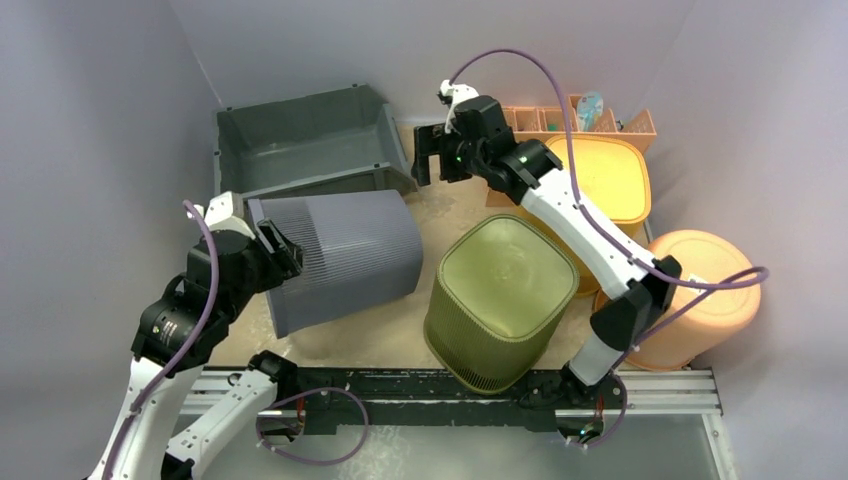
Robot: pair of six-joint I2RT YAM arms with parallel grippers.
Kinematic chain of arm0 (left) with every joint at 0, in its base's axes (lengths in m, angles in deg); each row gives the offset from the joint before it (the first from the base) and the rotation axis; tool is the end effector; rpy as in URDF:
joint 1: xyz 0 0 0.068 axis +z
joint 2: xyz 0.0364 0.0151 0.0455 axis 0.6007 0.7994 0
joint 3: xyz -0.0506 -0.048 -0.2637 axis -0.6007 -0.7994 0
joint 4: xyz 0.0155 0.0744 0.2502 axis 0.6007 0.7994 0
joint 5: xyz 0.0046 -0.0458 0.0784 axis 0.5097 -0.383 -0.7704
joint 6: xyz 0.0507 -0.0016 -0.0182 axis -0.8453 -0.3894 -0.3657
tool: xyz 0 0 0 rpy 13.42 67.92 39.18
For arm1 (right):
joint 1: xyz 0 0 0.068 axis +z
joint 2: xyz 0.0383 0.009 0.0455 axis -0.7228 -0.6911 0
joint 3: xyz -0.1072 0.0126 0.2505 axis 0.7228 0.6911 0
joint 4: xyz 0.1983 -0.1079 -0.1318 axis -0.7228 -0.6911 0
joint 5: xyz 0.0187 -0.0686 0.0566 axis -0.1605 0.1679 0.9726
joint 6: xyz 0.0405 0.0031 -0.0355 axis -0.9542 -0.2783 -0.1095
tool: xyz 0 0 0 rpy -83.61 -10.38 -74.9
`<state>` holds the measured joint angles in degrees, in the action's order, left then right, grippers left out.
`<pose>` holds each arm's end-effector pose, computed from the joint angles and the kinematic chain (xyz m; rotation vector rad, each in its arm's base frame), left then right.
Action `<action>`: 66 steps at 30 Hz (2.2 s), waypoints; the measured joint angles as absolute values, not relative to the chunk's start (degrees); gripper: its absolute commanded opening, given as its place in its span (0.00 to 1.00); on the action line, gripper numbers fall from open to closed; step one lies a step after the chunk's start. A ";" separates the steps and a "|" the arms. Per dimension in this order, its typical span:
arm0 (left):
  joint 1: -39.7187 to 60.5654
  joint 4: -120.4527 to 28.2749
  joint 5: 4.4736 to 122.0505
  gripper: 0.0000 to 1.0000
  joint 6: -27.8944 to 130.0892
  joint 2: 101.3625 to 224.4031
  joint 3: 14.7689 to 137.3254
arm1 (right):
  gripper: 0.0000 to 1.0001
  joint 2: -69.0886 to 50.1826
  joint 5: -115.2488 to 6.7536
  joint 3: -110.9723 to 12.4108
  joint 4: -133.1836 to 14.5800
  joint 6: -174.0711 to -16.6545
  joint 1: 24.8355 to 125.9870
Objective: Turn the large container upside down
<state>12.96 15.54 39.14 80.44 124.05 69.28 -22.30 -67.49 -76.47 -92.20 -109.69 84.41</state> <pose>0.0834 -0.0262 0.3863 -0.4749 2.0545 -0.3948 0.2934 0.2258 0.4285 -0.2382 2.0292 0.5615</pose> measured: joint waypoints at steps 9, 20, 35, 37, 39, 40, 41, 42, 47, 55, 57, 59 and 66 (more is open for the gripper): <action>12.96 23.54 35.49 0.62 80.66 128.38 71.60 | 1.00 -27.53 -60.02 -79.05 -95.98 -109.54 84.41; 12.96 27.21 30.97 0.62 80.97 129.08 77.85 | 1.00 -31.99 -54.73 -79.82 -97.03 -108.80 84.41; 12.96 27.76 30.14 0.51 83.05 128.71 75.25 | 1.00 -34.26 -47.71 -78.61 -96.49 -108.01 84.41; 12.96 27.72 30.05 0.50 83.57 128.47 73.48 | 1.00 -34.26 -45.59 -78.02 -96.11 -108.01 84.41; 12.96 27.59 30.01 0.48 83.94 127.86 72.17 | 1.00 -34.26 -43.56 -77.19 -95.37 -108.03 84.41; 12.96 27.45 30.01 0.48 84.03 127.46 71.56 | 1.00 -34.26 -42.58 -76.82 -94.96 -108.06 84.41; 12.96 27.37 29.99 0.47 84.12 127.14 71.06 | 1.00 -34.26 -41.79 -76.47 -94.56 -108.06 84.41; 12.96 27.21 29.99 0.47 84.29 126.92 70.62 | 1.00 -34.26 -40.85 -76.21 -94.23 -108.06 84.41; 12.96 25.84 30.09 0.46 84.86 126.61 67.89 | 1.00 -34.26 -35.89 -75.90 -92.70 -108.01 84.41; 13.00 21.38 31.36 0.45 85.03 125.96 64.19 | 1.00 -33.86 -30.86 -75.34 -91.09 -107.82 84.00; 13.02 20.44 31.67 0.45 85.03 125.93 63.67 | 1.00 -33.30 -30.80 -75.05 -91.13 -107.90 83.71; 13.02 19.43 32.04 0.45 85.03 125.93 62.97 | 1.00 -32.31 -30.78 -74.57 -91.20 -108.08 83.43; 13.35 13.25 34.31 0.44 86.11 125.74 59.97 | 1.00 -25.91 -31.32 -74.37 -91.13 -109.63 81.88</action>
<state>13.35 13.25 34.31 86.11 125.74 59.97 -25.91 -31.32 -74.37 -91.13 -109.63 81.88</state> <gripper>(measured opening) 0.454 0.999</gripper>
